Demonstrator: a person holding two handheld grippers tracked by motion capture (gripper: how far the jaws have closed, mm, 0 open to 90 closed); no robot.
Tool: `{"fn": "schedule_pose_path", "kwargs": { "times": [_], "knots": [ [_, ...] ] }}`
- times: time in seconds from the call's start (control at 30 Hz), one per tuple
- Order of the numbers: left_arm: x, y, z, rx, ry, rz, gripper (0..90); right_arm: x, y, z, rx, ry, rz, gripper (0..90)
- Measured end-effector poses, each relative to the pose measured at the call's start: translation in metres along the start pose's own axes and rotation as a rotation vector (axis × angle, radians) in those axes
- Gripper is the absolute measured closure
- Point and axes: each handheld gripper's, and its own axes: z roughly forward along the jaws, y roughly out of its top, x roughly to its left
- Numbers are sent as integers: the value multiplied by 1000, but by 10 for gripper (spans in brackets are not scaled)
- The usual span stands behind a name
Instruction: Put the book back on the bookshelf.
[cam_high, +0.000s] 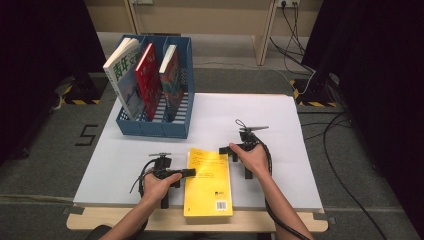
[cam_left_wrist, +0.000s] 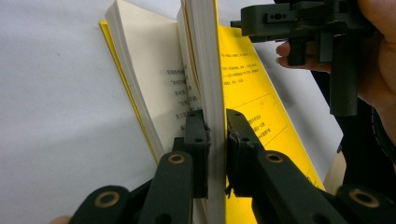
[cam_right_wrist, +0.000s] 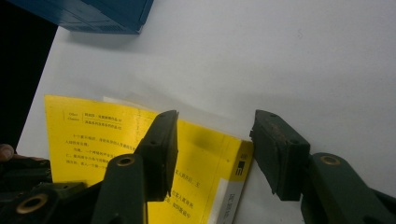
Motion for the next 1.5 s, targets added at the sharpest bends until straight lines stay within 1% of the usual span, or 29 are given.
{"fn": "schedule_pose_path", "kwargs": {
  "times": [0.03, 0.1, 0.13, 0.23, 0.27, 0.37, 0.43, 0.47, 0.5, 0.6, 0.77, 0.83, 0.9, 0.97, 1.03, 1.1, 1.17, 1.2, 1.27, 1.37, 1.4, 1.5],
  "knots": [
    [0, 0, 0, -2, -2, -3, 803, 0, 0, 0, -3, -11, -4, 544],
    [1, 0, 0, -3, -7, -3, 799, 3, 0, 0, 6, -21, 8, 552],
    [2, 0, 0, -6, -13, -14, 798, 3, 1, 0, 8, -23, 10, 559],
    [2, -1, 0, -8, -13, -10, 793, 0, 2, 0, 16, -11, 40, 608],
    [2, -1, 0, -9, -12, -9, 793, -1, 2, 0, 13, -19, 28, 636],
    [3, 0, 0, -4, -14, -14, 789, 0, 2, 0, 11, -30, 24, 644],
    [1, 0, 0, -5, -3, 1, 785, 0, 2, 0, 13, -40, 22, 651],
    [1, 0, 0, -6, -2, 1, 783, 1, 2, 0, 15, -40, 27, 659],
    [1, 1, 0, -4, -3, 0, 778, 0, 3, -1, 18, -36, 35, 666],
    [2, 2, 0, 2, 1, -4, 767, -1, 3, -2, 12, -27, 35, 687],
    [3, 3, -1, 13, -7, -18, 758, 1, 5, -5, 15, -24, 21, 714],
    [3, 4, -1, 16, -6, -20, 753, 2, 5, -5, 12, -27, 15, 719],
    [4, 4, -2, 19, -9, -27, 747, 2, 5, -6, 6, -23, 20, 726],
    [4, 5, -2, 22, -7, -29, 738, 3, 5, -7, 2, -23, 9, 730],
    [3, 6, -4, 31, -2, -26, 726, 4, 5, -8, -1, -17, 19, 732],
    [3, 6, -5, 37, 2, -24, 721, 5, 4, -7, 6, -19, 12, 732],
    [4, 5, -6, 33, 2, -13, 731, 5, 3, -7, 7, -15, 23, 730],
    [4, 5, -5, 35, 2, -14, 743, 5, 3, -7, 6, -15, 25, 728],
    [7, 4, -5, 35, -19, -25, 767, 5, 3, -6, 4, -12, 23, 725],
    [9, 3, -5, 32, -31, -28, 780, 4, 3, -6, 2, -5, 34, 716],
    [9, 3, -5, 31, -34, -28, 782, 3, 3, -6, 2, -5, 23, 712],
    [9, 2, -5, 30, -33, -21, 786, 3, 2, -5, 5, -5, 29, 697]
  ]
}}
